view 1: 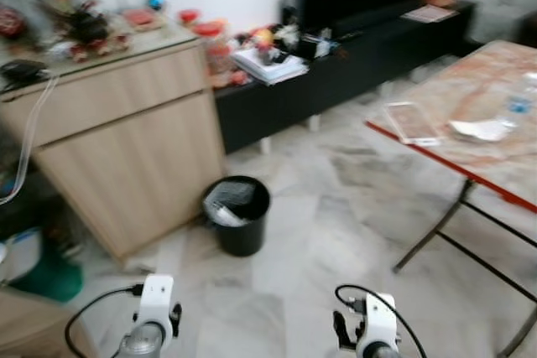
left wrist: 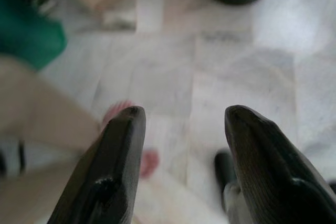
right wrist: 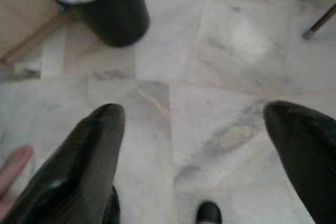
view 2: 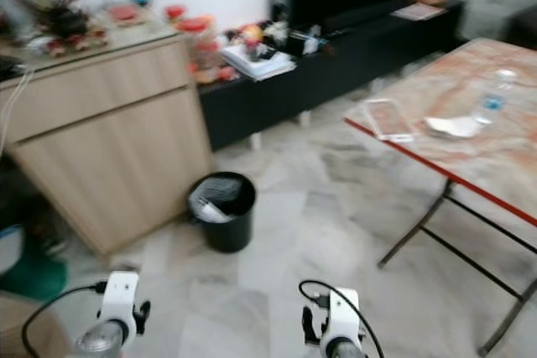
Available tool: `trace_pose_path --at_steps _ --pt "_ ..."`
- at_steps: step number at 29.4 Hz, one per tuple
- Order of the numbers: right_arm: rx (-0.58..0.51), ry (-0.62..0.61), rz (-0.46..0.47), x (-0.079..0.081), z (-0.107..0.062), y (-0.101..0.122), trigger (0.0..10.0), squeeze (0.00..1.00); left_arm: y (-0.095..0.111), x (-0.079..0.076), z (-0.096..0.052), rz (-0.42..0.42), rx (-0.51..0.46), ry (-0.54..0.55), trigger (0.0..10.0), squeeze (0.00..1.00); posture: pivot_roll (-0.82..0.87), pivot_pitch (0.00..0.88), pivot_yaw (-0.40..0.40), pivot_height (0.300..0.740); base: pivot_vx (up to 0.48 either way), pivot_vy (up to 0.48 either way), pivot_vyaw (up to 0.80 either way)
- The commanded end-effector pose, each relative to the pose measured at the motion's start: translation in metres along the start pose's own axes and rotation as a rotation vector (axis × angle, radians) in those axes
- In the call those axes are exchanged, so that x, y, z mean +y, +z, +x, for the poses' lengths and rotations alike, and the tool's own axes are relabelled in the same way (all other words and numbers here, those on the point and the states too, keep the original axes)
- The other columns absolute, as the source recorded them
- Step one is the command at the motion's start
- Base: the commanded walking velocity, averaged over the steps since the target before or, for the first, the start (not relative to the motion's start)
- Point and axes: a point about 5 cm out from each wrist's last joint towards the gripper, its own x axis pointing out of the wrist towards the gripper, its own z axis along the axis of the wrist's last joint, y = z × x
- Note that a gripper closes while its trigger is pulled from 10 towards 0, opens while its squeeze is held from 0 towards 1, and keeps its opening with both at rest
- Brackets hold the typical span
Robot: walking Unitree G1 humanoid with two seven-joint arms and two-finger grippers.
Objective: Picking trash to rubbish bin
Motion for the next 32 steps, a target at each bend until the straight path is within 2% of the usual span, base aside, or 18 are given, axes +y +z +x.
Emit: trace_pose_path --at_steps 1,11,20,32 --pt "0.0 0.006 0.002 0.004 0.001 0.001 10.0 0.0 0.007 0.005 0.002 -0.001 -0.018 0.014 10.0 0.0 -0.07 0.0 0.049 0.74 0.0 0.0 0.0" --pt "0.006 0.013 0.012 0.011 0.002 0.002 10.0 0.0 0.01 0.009 0.002 0.011 -0.021 0.019 10.0 0.0 -0.06 0.0 0.072 0.74 0.0 0.0 0.0" --pt "0.009 0.022 0.017 0.014 0.002 0.001 10.0 0.0 0.014 0.015 0.003 0.005 -0.036 0.036 10.0 0.0 -0.06 0.0 0.074 0.74 0.0 0.0 -0.75" --pt "0.014 0.014 0.008 0.011 0.002 0.0 10.0 0.0 0.012 0.012 0.003 0.012 -0.033 0.036 10.0 0.0 -0.06 0.0 0.067 0.74 0.0 0.0 -0.78"
